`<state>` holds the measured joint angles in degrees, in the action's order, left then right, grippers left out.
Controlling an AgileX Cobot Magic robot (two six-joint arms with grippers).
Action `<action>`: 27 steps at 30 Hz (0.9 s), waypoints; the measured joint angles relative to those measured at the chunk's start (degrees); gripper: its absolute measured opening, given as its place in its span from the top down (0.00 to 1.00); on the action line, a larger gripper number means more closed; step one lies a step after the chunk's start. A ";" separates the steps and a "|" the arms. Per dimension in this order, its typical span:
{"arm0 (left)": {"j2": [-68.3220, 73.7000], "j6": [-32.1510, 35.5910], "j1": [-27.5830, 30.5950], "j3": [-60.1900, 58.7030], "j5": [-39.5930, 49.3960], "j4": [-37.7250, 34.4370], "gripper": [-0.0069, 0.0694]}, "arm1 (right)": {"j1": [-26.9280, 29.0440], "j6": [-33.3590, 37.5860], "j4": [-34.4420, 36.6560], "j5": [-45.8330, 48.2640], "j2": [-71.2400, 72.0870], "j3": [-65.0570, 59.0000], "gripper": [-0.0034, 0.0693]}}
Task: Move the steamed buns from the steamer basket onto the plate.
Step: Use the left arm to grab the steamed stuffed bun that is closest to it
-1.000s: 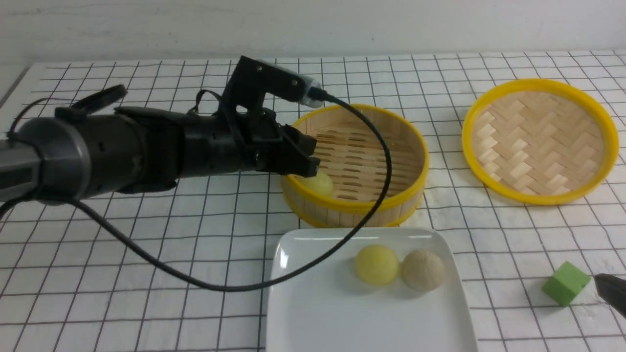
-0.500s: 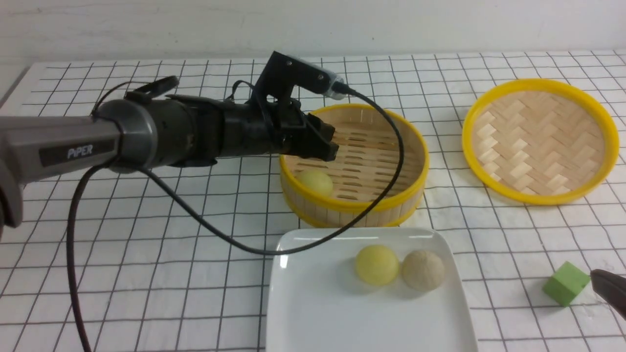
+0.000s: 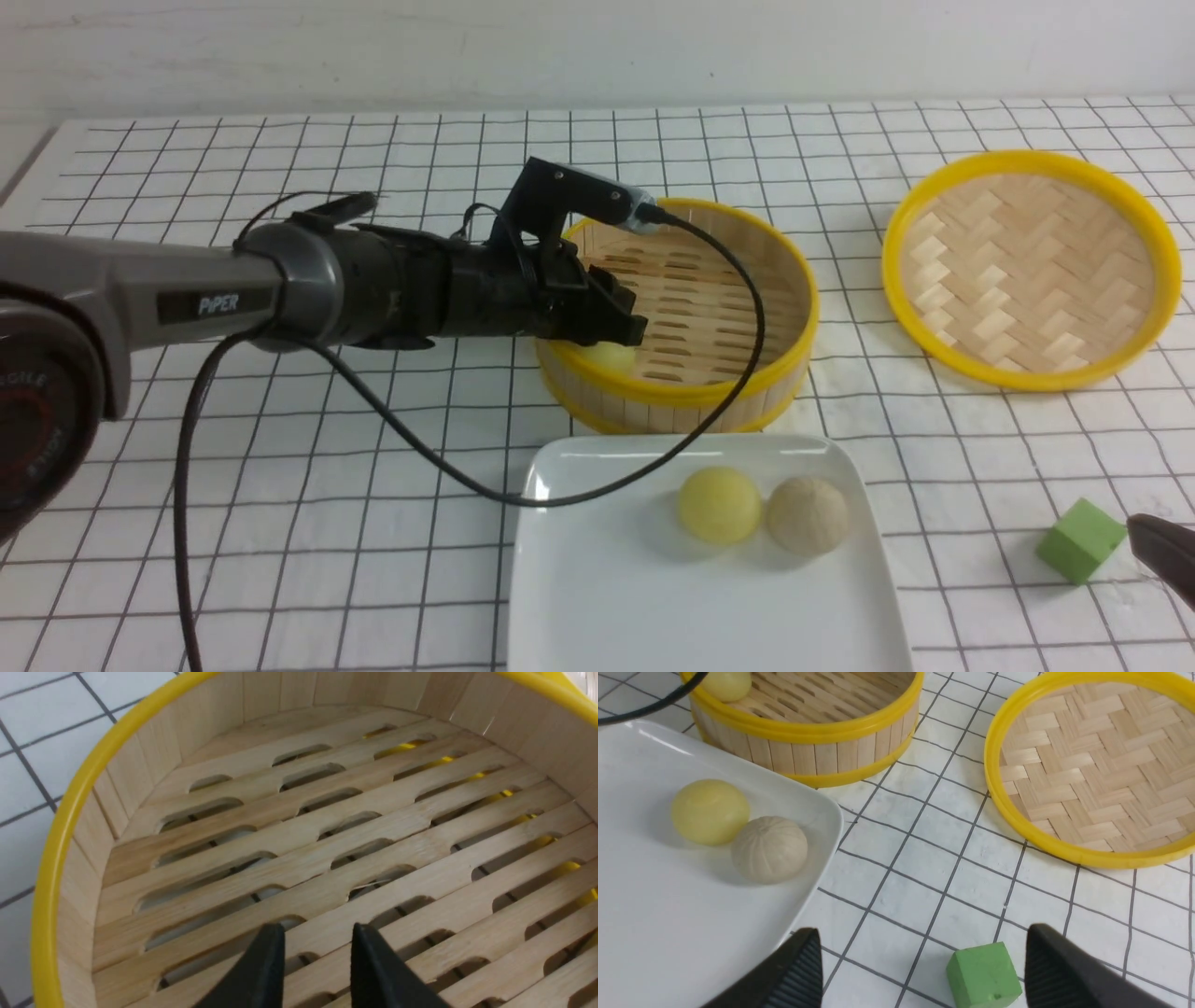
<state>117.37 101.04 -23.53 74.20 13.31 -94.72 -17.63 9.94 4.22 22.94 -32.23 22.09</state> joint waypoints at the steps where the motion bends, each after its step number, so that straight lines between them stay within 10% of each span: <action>1: 0.00 -0.05 0.00 0.00 0.00 0.00 0.59 | 0.00 0.00 0.00 0.00 0.00 0.00 0.18; 27: -9.55 -14.99 0.00 0.00 5.54 16.96 0.59 | 0.00 0.00 0.00 -0.34 0.00 0.00 0.18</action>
<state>107.82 86.05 -23.53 74.20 18.85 -77.77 -17.63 9.94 4.22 22.60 -32.23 22.09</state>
